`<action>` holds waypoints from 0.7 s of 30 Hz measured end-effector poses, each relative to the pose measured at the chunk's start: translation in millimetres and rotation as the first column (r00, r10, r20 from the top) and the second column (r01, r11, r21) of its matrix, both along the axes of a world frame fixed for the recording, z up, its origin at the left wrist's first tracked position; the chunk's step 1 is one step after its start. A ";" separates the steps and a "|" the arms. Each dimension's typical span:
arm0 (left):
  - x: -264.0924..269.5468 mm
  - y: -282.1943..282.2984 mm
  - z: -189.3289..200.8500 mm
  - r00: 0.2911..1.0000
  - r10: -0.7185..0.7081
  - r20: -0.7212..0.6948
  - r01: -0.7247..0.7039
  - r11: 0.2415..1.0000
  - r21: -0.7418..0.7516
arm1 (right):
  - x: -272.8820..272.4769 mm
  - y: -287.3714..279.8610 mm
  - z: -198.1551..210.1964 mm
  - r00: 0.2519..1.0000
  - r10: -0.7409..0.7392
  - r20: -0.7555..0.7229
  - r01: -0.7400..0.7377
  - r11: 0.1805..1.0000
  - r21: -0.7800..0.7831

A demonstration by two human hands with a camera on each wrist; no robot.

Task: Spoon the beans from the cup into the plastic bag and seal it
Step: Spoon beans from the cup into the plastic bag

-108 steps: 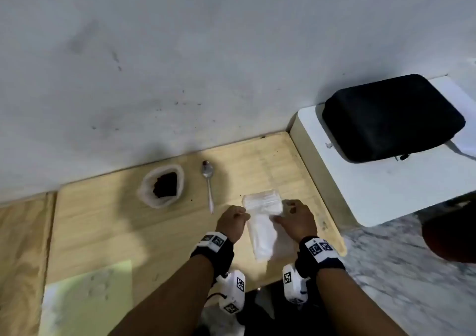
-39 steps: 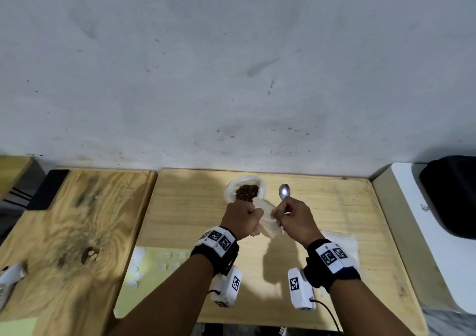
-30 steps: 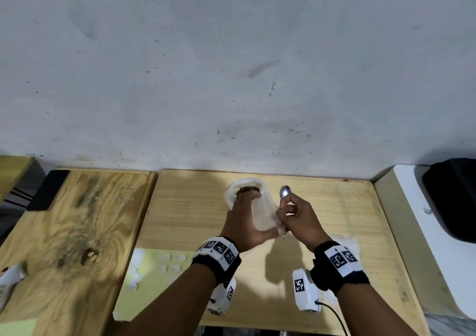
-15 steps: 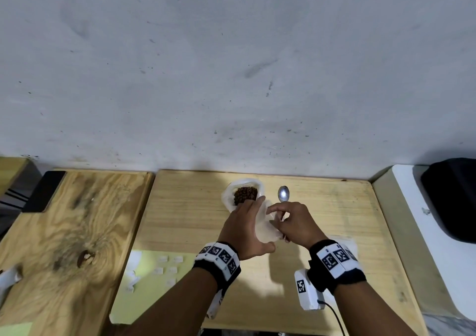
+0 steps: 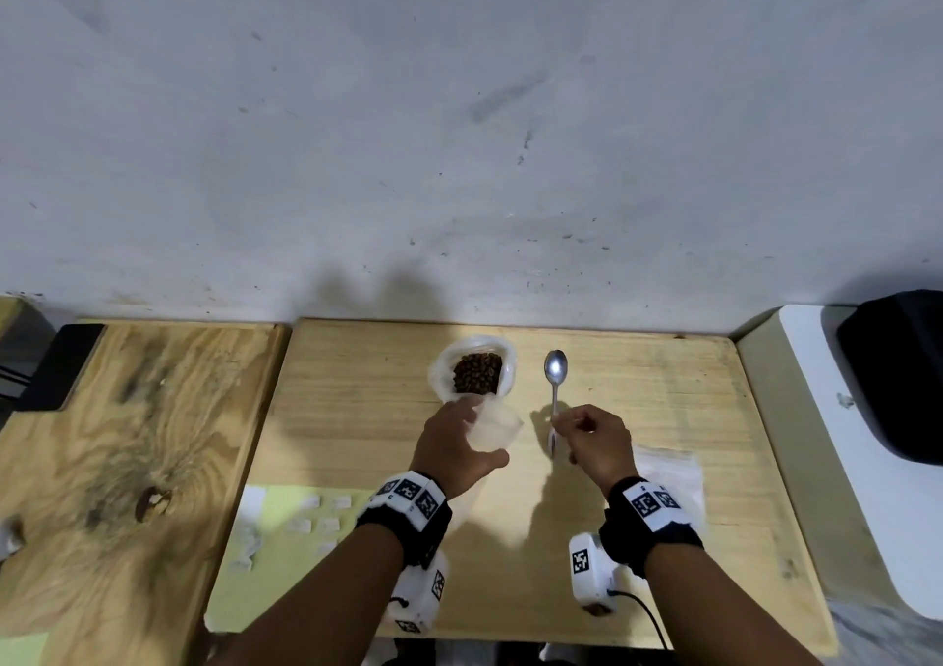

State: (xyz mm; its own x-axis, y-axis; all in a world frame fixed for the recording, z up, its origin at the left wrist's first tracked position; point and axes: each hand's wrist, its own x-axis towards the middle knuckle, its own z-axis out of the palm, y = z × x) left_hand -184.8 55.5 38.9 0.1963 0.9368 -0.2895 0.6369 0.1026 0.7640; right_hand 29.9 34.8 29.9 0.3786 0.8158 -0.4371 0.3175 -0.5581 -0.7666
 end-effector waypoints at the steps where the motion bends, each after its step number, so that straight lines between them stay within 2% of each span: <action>1: -0.5 2.2 -3.1 1.000 0.015 0.002 -0.015 1.000 0.010 | 4.0 2.3 -7.9 0.997 0.001 0.071 0.003 0.999 -0.049; 4: -1.6 7.9 -6.9 0.999 0.043 0.008 -0.044 0.998 0.039 | 5.3 9.1 -16.4 0.973 0.086 0.214 -0.050 0.984 -0.169; 8: 0.0 13.3 -7.5 0.997 0.064 0.043 -0.066 0.996 0.056 | -1.9 21.1 -24.0 0.960 0.102 0.262 -0.038 0.970 -0.238; 12: 0.2 15.8 -7.4 0.994 0.082 0.072 -0.085 0.995 0.044 | -7.7 28.9 -30.9 0.937 0.205 0.284 -0.111 0.943 -0.314; 21: -4.4 11.5 -9.4 0.992 0.088 0.089 -0.091 0.996 0.025 | -11.5 26.8 -29.2 0.967 0.073 0.243 0.002 0.955 -0.296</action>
